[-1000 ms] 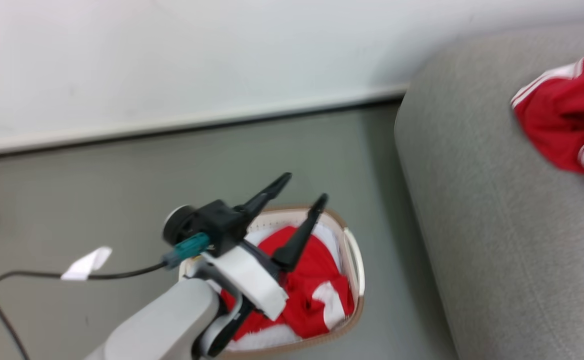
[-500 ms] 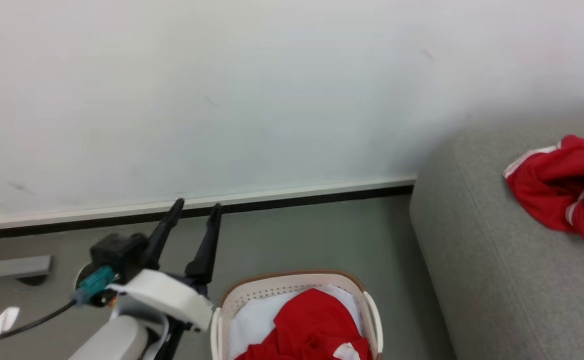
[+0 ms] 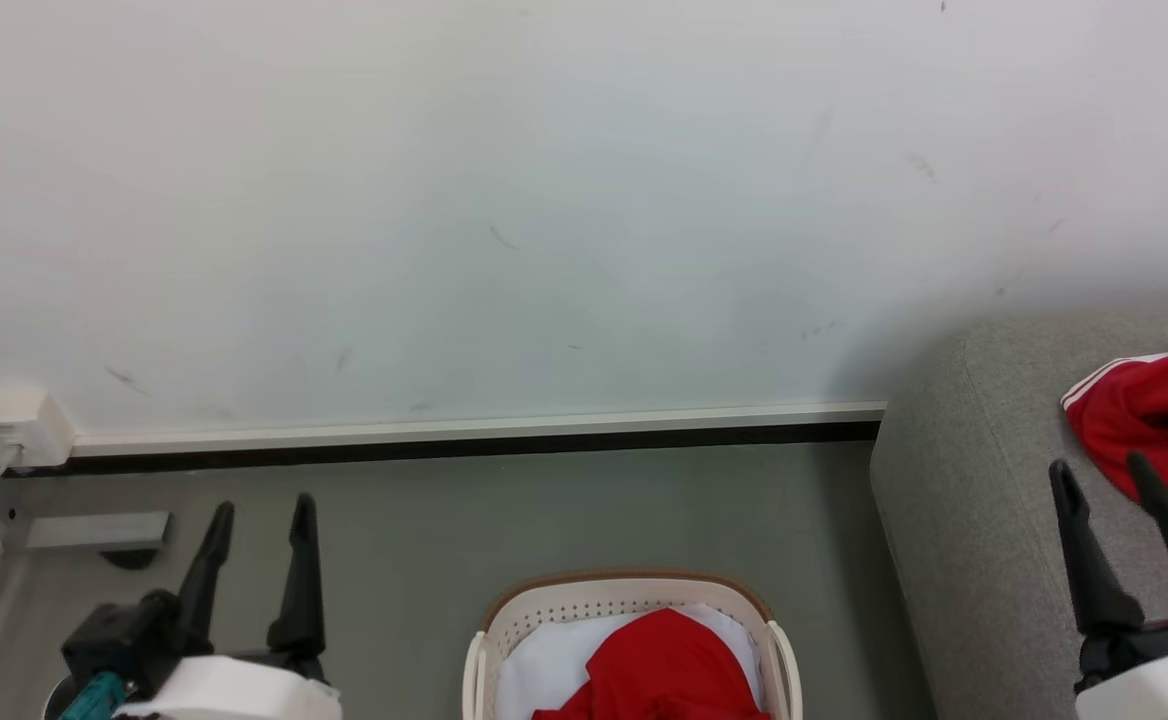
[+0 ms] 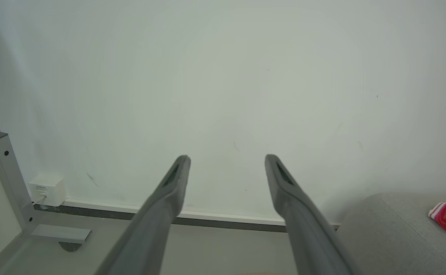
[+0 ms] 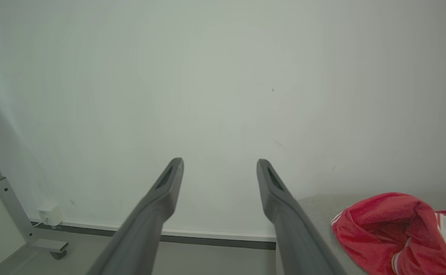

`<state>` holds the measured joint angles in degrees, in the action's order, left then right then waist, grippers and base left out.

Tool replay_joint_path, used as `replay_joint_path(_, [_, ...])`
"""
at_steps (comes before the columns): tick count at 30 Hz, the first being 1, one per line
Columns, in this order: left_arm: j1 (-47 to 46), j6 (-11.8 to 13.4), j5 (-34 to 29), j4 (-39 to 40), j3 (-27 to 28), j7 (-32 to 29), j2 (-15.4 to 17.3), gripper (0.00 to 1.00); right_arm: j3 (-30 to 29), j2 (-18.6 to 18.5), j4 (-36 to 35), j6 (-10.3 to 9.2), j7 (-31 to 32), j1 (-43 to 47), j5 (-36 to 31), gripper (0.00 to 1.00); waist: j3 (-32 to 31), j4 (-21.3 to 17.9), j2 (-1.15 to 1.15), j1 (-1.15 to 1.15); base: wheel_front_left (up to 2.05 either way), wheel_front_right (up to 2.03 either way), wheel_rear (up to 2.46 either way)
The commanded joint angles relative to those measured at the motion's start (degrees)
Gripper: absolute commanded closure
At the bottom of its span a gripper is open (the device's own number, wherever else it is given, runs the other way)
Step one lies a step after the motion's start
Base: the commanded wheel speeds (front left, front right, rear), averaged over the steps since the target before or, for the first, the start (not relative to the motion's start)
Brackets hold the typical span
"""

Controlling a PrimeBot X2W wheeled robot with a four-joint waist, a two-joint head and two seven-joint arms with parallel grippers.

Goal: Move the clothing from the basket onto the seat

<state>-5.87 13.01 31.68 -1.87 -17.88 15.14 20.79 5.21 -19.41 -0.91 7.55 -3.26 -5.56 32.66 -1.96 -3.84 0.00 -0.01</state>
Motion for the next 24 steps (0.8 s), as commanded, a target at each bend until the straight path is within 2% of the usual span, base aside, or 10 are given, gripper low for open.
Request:
replay_joint_path(1, [2.45,-0.78,-2.11,0.16,2.04,0.0,-1.36,0.0,-0.55,2.03,0.81,-0.12,-2.07,2.92,-2.36,0.0,-0.25,0.07,0.0,0.01,0.0,0.0,0.0])
replay_joint_path(9, [8.22,-5.9,-11.49,-0.7,11.65,0.0,-8.32,0.0,1.15,7.66,7.6,-0.13,-11.03,6.21,-7.9,0.0,0.15,-0.31,0.0,0.01,0.0,0.0,0.0])
replay_joint_path(16, [9.51,-11.6,-17.47,-3.03,16.32,0.01,-13.68,0.0,3.36,10.19,11.25,-0.13,-11.96,4.04,-9.92,0.0,0.95,-0.44,0.0,0.01,0.0,0.0,0.0])
replay_joint_path(24, [8.5,-15.79,-21.16,-5.81,19.85,0.01,-16.61,0.0,3.6,11.17,11.41,-0.13,-11.95,3.06,-10.91,0.0,1.11,-0.09,0.0,0.01,0.0,0.0,0.0])
